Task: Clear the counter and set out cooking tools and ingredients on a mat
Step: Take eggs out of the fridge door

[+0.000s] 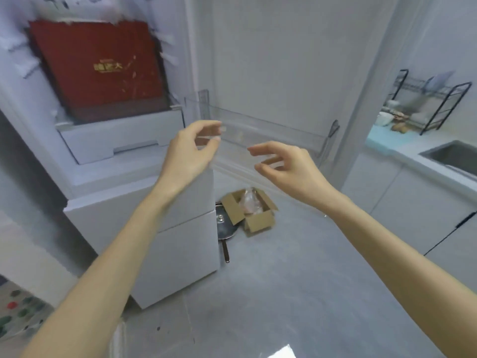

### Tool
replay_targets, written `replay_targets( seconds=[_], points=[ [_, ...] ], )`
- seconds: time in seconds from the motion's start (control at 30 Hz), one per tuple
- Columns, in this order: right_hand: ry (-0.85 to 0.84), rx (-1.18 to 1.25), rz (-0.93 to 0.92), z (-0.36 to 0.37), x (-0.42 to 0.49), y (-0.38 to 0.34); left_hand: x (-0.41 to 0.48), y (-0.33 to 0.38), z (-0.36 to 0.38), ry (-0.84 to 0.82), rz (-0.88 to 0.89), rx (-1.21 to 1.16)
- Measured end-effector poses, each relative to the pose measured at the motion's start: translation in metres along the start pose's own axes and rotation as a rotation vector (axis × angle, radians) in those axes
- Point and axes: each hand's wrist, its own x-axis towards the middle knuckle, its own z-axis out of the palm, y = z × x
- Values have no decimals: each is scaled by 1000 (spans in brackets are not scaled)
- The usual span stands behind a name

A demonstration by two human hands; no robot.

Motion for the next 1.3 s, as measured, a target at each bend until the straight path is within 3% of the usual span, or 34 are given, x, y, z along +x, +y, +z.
replay_targets(
  seconds=[0.37, 0.77, 0.97, 1.2, 1.3],
  points=[
    [280, -132, -145, -95, 65, -66, 112, 85, -14, 11, 291, -66],
    [468, -342, -392, -176, 157, -163, 204, 174, -62, 192, 536, -63],
    [363, -536, -222, -205, 219, -169, 270, 181, -71, 132, 451, 66],
    [42, -432, 161, -207, 266, -164, 328, 165, -75, -255, 148, 250],
    [-17, -410, 244, -202, 278, -161, 343, 160, -74, -336, 77, 403]
  ],
)
